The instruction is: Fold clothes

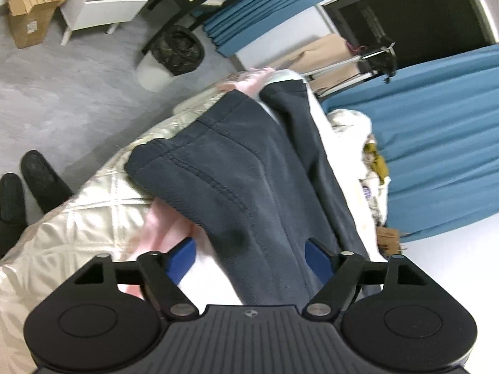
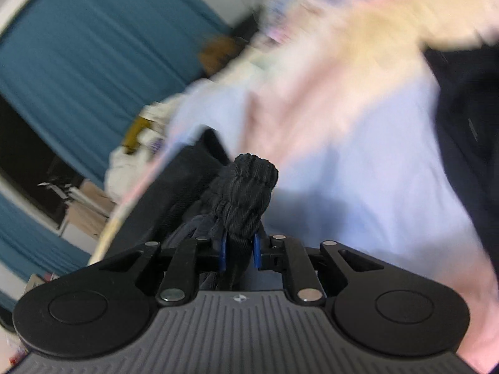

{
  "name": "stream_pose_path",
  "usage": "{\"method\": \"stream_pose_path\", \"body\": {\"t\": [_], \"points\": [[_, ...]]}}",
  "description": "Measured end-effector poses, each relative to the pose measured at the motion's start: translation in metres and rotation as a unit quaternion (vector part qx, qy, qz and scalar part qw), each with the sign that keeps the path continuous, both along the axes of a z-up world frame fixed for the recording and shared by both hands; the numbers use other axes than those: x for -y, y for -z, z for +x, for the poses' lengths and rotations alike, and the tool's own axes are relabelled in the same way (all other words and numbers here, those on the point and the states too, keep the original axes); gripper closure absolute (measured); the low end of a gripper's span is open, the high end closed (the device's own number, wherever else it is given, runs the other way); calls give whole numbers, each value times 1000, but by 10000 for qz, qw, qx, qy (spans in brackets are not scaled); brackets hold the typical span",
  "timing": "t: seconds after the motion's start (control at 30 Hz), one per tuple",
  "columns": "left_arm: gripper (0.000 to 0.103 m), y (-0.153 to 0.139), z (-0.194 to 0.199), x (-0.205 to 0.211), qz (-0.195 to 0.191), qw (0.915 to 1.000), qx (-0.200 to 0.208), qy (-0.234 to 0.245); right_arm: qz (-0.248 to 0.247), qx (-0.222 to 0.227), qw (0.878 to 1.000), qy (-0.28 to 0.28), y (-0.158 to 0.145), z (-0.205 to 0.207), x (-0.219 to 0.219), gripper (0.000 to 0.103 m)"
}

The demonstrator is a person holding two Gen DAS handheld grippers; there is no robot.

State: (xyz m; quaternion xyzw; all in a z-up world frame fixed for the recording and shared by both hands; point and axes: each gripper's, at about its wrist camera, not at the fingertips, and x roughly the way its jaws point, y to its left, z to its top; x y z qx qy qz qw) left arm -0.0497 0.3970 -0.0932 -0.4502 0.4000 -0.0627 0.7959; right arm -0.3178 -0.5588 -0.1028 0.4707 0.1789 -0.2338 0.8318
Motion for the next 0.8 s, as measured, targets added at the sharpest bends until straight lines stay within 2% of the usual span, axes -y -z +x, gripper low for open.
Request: {"method": "stream_pose_path", "body": {"t": [0.1, 0.17, 0.23, 0.27, 0.33, 0.4, 0.47, 0.67, 0.7, 0.77, 0.8], "points": [[24, 3, 2, 2, -90, 9999, -37, 90, 88, -44, 9998, 156, 19, -1, -3, 87], [24, 8, 8, 7, -112, 9996, -170, 191, 25, -43, 9999, 147, 18, 0, -6, 87], [28, 15, 16, 15, 50, 9977, -534, 421, -45, -47, 9999, 82, 13, 1, -7, 87], [28, 16, 18, 18, 145, 9971, -579, 466, -69, -43, 10000, 43, 11, 1, -6, 87], [31, 15, 20, 22, 232, 9978, -482, 391, -159, -36, 9999, -23, 8, 2, -6, 87], [33, 14, 21, 20, 153, 9990, -358, 227, -181, -3, 9998, -37, 6, 4, -5, 87], [49, 12, 23, 19, 182, 9990, -397, -57, -220, 48, 9997, -41, 1, 7, -5, 87], [52, 1, 36, 23, 410, 9974, -556, -226, -396, 81, 9992, -62, -14, 20, -5, 87], [55, 0, 38, 25, 530, 9964, -623, -222, -430, 91, 9990, -78, -17, 23, -5, 87], [70, -2, 42, 30, 839, 9933, -763, -204, -457, 126, 9988, -84, -21, 30, -4, 86], [72, -3, 42, 30, 865, 9929, -776, -234, -456, 143, 9988, -79, -23, 34, -3, 86]]}}
